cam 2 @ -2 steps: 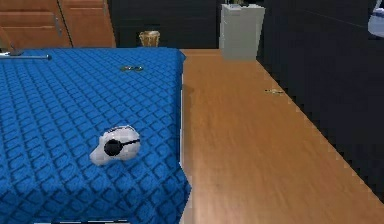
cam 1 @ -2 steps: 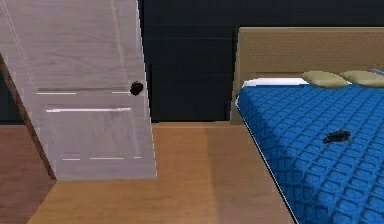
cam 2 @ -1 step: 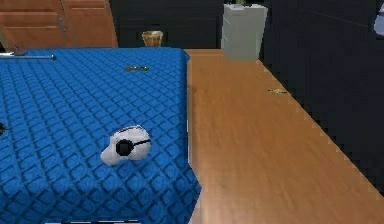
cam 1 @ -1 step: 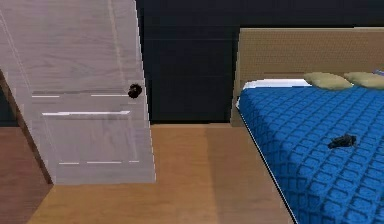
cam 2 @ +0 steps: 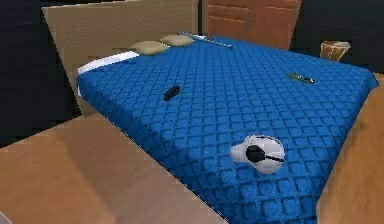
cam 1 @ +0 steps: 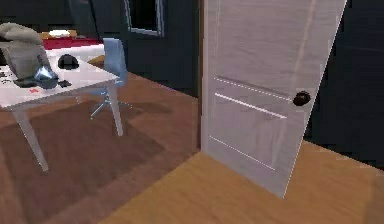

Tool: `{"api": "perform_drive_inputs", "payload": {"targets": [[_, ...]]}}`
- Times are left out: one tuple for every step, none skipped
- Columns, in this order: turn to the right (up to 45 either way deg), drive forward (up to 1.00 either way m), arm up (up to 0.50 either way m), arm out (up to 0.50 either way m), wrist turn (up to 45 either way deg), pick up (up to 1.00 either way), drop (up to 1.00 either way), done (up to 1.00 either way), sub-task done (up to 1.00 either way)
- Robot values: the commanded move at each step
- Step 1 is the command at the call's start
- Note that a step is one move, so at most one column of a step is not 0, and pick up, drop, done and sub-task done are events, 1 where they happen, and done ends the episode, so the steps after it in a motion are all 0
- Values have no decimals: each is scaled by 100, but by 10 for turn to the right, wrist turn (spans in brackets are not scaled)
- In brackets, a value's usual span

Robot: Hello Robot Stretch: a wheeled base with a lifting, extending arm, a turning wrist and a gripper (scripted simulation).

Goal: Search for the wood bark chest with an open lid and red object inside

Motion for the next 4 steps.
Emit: {"api": "perform_drive_inputs", "payload": {"targets": [[-450,0,0,0,0,0,0,0,0],[0,100,0,0,0,0,0,0,0],[-90,0,0,0,0,0,0,0,0],[0,30,0,0,0,0,0,0,0]]}}
